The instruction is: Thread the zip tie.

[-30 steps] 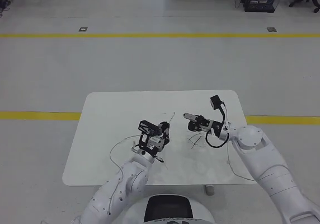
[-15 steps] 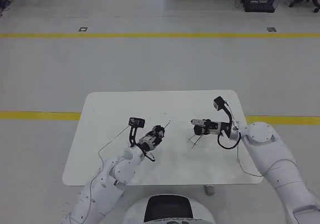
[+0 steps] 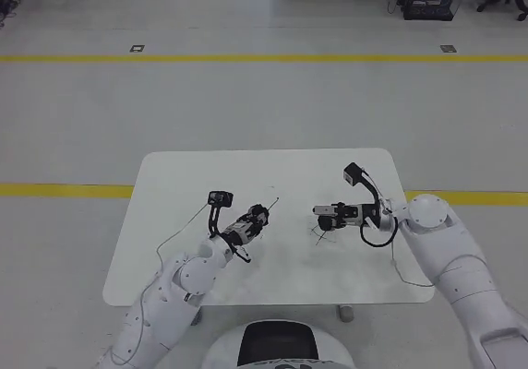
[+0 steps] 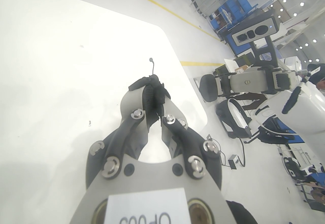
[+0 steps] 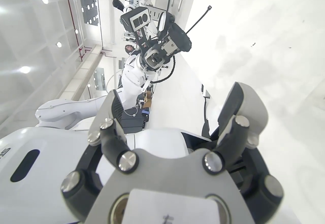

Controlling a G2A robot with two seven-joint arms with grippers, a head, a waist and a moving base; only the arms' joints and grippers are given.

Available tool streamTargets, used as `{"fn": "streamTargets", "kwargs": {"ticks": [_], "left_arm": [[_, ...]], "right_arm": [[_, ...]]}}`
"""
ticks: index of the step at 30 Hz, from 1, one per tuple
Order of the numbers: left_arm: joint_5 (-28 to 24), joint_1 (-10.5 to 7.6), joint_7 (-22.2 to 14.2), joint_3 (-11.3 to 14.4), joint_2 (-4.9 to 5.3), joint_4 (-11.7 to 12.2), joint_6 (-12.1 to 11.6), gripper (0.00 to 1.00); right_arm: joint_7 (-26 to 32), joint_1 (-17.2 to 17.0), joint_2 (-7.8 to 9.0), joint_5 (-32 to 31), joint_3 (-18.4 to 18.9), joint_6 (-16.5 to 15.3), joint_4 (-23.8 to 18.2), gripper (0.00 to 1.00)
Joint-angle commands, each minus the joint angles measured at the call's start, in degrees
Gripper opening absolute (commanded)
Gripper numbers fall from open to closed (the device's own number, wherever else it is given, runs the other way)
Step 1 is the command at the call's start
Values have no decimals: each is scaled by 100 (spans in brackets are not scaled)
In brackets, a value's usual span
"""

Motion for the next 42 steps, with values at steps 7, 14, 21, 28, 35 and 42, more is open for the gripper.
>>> {"fn": "streamTargets", "kwargs": {"ticks": [7, 14, 21, 28, 35, 42], "left_arm": [[0, 0, 0, 0, 0, 0, 0, 0], [0, 0, 0, 0, 0, 0, 0, 0], [0, 0, 0, 0, 0, 0, 0, 0], [-1085, -298, -1003, -104, 30, 450, -447, 0], [-2419, -668, -2128, -180, 67, 1191, -908, 0], [-3029, -925, -2511, -31, 71, 1491, -908, 0]], "right_arm": [[0, 0, 0, 0, 0, 0, 0, 100], [0, 0, 0, 0, 0, 0, 0, 100], [0, 0, 0, 0, 0, 0, 0, 100], [494, 129, 11, 198, -47, 0, 103, 100], [769, 638, 10, 769, -636, 0, 702, 100], [769, 1009, 72, 1137, -1350, 0, 1053, 100]]}}
